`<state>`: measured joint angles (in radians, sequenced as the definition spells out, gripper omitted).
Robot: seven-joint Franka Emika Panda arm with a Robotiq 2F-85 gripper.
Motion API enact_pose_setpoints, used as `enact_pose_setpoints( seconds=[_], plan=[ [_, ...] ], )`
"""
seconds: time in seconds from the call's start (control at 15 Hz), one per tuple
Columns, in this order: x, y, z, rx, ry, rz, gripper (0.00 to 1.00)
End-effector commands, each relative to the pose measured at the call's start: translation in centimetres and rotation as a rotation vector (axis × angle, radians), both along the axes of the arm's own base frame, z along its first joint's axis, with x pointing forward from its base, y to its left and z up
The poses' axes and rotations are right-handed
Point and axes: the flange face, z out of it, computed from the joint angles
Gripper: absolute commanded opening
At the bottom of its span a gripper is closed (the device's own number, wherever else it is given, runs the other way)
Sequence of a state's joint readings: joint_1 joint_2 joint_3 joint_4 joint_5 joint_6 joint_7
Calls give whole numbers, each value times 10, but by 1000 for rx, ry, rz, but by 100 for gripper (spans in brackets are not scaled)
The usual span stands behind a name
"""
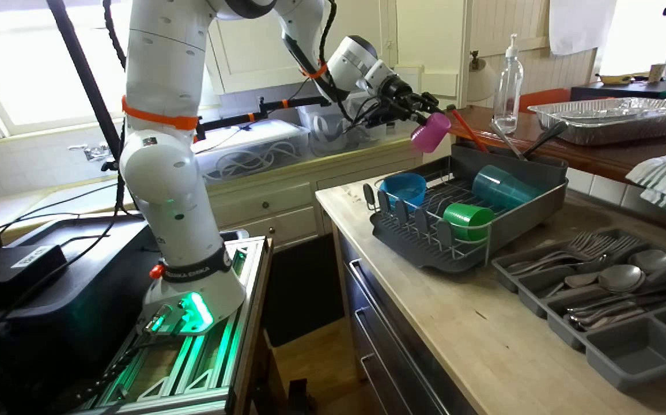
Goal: Place the pink cup on the dish rack
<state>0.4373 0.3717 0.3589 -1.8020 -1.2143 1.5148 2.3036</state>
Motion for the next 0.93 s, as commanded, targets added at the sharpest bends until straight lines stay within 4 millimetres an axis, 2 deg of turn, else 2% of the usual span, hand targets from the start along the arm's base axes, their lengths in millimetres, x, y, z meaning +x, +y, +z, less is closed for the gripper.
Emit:
enact_pose_setpoints(
  seconds=[0.0,0.27,0.87],
  plan=[
    [19,-6,-13,6,-31,-63,38],
    [35,-5,-25,-16,-32,-79,38],
    [58,9,-71,-45,19,-93,38]
  ],
)
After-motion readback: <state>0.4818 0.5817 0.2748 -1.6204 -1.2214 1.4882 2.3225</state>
